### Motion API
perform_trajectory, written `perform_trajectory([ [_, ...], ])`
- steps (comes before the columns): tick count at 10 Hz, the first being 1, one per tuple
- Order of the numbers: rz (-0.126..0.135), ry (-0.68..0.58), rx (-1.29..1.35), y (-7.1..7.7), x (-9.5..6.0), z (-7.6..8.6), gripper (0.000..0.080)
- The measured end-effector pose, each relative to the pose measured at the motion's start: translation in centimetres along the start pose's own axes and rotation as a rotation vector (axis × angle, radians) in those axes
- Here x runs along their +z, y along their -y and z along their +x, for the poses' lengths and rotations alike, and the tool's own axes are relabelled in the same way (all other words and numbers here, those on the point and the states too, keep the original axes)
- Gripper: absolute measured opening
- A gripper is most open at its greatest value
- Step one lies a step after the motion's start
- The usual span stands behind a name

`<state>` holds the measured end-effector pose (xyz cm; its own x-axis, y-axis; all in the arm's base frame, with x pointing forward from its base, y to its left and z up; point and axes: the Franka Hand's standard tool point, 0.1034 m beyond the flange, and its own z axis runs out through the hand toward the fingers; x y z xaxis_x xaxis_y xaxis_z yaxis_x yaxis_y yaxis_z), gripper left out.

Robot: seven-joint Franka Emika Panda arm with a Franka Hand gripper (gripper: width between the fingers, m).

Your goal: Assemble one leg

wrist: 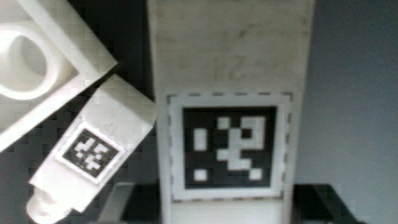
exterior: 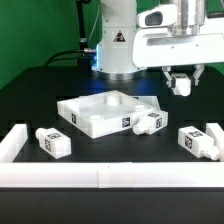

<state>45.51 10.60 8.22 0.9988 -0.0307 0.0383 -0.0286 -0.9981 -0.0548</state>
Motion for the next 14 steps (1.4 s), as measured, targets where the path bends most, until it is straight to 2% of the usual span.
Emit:
perform_trajectory([
  [2,0.001,-0.015,0.009,-0.2,1.0,-0.3,0.0285],
  [4,-0.007,-0.014,0.010,-0.7,4.3,-3.5,0.0285],
  [6,-0.014,-0.004,-0.008,-0.2,6.4,-5.5,0.0285],
  [7,-0.016,0.003,-0.011,-0.2,6.8,-5.6,0.0285],
  [11,-0.013,0.008,-0.039,0.9,6.9,-6.1,0.0285],
  [12,-0.013,0.008,-0.039,0.9,6.9,-6.1,0.0354],
  [13,-0.013,0.008,-0.039,0.9,6.9,-6.1,0.0556],
  [14,-0.014,0.015,-0.043,0.9,6.9,-6.0,0.0556],
])
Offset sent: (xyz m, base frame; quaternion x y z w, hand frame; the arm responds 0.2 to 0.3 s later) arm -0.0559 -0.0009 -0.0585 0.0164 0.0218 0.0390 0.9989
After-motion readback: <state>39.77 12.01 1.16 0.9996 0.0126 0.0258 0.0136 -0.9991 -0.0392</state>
